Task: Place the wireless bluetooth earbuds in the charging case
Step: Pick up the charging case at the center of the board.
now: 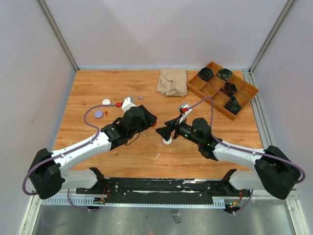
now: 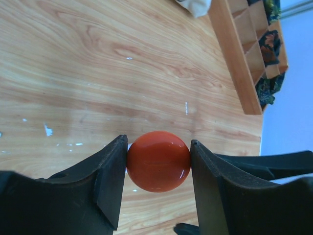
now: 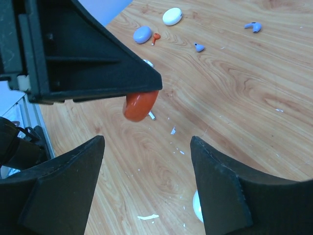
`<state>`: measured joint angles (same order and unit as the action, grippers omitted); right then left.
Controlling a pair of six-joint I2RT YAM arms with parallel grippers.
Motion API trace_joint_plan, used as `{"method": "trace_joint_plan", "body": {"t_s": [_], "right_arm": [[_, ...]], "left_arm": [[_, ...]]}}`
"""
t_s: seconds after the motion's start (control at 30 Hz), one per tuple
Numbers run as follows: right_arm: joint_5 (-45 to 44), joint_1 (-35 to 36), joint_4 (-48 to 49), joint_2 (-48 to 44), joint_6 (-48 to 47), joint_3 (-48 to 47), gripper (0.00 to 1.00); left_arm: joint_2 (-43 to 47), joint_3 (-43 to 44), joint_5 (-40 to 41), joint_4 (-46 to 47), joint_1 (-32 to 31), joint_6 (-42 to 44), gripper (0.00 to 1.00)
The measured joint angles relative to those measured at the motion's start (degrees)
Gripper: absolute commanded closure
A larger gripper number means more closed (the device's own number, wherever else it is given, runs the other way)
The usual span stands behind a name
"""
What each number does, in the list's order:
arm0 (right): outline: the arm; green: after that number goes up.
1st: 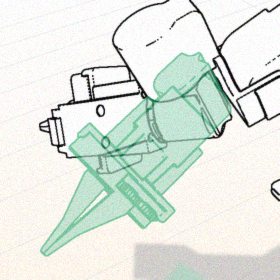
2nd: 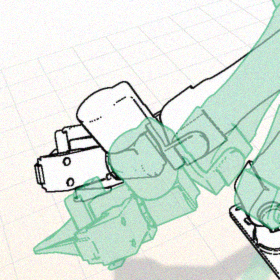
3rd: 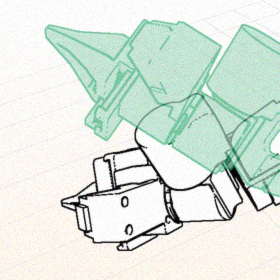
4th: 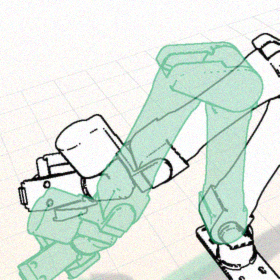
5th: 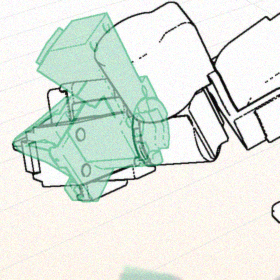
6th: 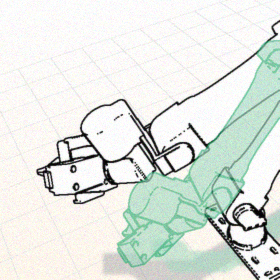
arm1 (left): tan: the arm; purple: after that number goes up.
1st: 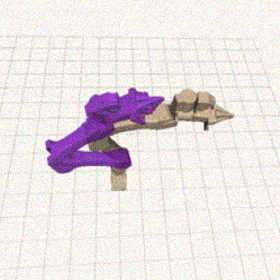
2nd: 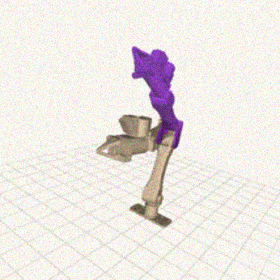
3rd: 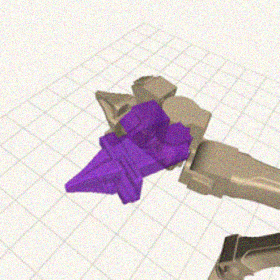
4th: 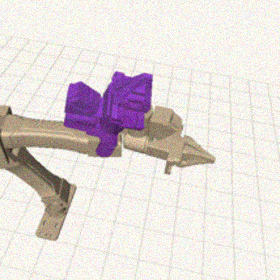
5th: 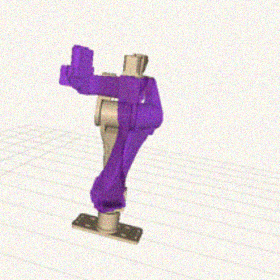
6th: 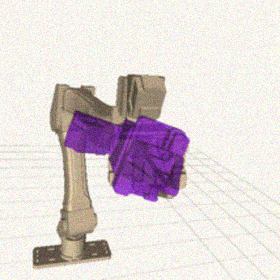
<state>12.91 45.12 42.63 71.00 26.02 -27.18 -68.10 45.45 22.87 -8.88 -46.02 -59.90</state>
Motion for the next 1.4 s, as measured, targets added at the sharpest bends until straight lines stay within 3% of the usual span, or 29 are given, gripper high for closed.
{"method": "trace_joint_plan", "body": {"t_s": [0.3, 0.67, 0.83, 0.97, 1.07, 1.27, 1.4], "right_arm": [[0.8, 0.0, 5.9, 3.2, 2.5, -0.1, 0.45], [0.5, -0.2, 8.2, 4.9, 3.1, -0.3, 0.79], [0.5, -0.2, 9.4, 5.6, 4.1, -0.2, 0.94], [1.9, -1.0, 11.6, 5.6, 4.7, -0.1, 0.98], [4.6, -2.1, 13.5, 5.6, 5.2, 0.3, 0.99], [10.0, -5.2, 15.5, 5.0, 5.4, 1.8, 0.99], [13.9, -8.3, 17.6, 4.0, 5.6, 2.7, 0.99]], "left_arm": [[-1.3, 0.4, 0.9, 2.7, -3.4, -1.2, 0.59], [-2.5, 0.5, 1.8, 3.8, -5.0, -1.8, 0.59], [-2.3, 0.5, 2.4, 3.9, -5.1, -0.7, 0.44], [-0.9, 0.0, 2.6, 5.2, -5.2, 1.4, 0.27], [1.4, -1.8, 2.4, 8.4, -5.4, 4.5, 0.21], [8.3, -6.4, 0.3, 15.3, -5.4, 14.1, 0.20], [12.5, -9.0, -6.8, 19.7, -1.0, 19.9, 0.20]]}}
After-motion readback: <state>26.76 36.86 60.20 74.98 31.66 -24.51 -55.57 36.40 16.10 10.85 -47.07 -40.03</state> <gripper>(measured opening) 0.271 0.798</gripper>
